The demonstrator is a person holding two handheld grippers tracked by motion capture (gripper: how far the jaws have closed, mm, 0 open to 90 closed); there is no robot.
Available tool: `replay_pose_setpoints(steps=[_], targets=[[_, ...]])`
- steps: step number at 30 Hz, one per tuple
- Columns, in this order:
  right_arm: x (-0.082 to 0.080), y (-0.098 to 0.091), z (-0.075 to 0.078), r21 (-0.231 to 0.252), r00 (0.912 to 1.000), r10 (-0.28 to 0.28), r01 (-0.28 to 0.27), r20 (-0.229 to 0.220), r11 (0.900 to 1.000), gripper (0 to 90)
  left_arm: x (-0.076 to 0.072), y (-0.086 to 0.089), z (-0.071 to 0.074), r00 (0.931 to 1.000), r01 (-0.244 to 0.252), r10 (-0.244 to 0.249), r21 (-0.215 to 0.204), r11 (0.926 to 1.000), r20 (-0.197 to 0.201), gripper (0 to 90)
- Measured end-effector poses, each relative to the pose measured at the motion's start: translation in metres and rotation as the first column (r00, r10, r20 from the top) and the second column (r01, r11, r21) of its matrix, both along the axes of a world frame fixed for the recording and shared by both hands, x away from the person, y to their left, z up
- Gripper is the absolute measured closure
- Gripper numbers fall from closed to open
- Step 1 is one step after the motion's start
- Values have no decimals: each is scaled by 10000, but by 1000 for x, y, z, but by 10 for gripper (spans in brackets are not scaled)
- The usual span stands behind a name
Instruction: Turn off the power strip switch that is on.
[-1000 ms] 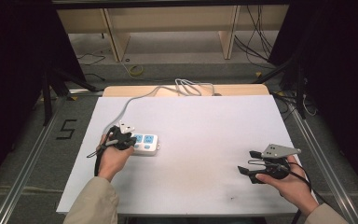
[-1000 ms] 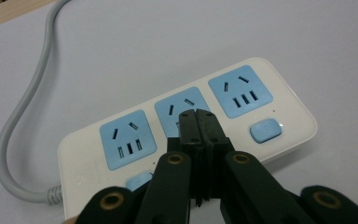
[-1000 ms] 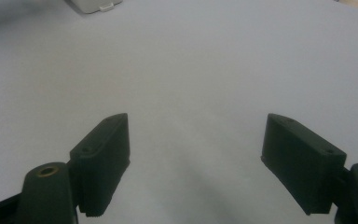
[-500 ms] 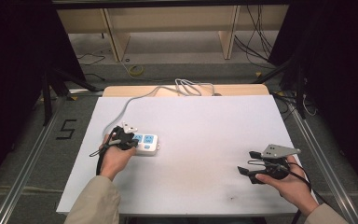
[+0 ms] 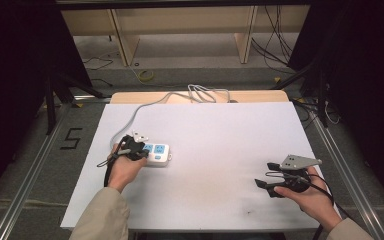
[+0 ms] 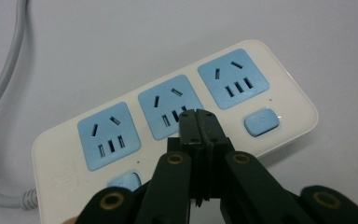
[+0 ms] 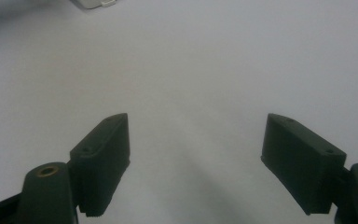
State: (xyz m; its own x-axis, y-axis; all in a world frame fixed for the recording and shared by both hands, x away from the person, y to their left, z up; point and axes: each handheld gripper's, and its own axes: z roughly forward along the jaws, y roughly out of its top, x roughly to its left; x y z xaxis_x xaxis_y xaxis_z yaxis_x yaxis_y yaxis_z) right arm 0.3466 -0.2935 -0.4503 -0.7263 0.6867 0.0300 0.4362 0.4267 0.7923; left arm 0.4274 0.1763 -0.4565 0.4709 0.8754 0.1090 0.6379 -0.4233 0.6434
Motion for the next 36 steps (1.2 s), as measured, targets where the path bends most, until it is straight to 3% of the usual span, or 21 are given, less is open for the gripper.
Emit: replay_pose_setpoints(steps=[36], targets=[[-2,0,-1,-61,9999,116,-117,-105,9999,237,-1,-6,1,9987,-474,478,229,9986,-148,900]])
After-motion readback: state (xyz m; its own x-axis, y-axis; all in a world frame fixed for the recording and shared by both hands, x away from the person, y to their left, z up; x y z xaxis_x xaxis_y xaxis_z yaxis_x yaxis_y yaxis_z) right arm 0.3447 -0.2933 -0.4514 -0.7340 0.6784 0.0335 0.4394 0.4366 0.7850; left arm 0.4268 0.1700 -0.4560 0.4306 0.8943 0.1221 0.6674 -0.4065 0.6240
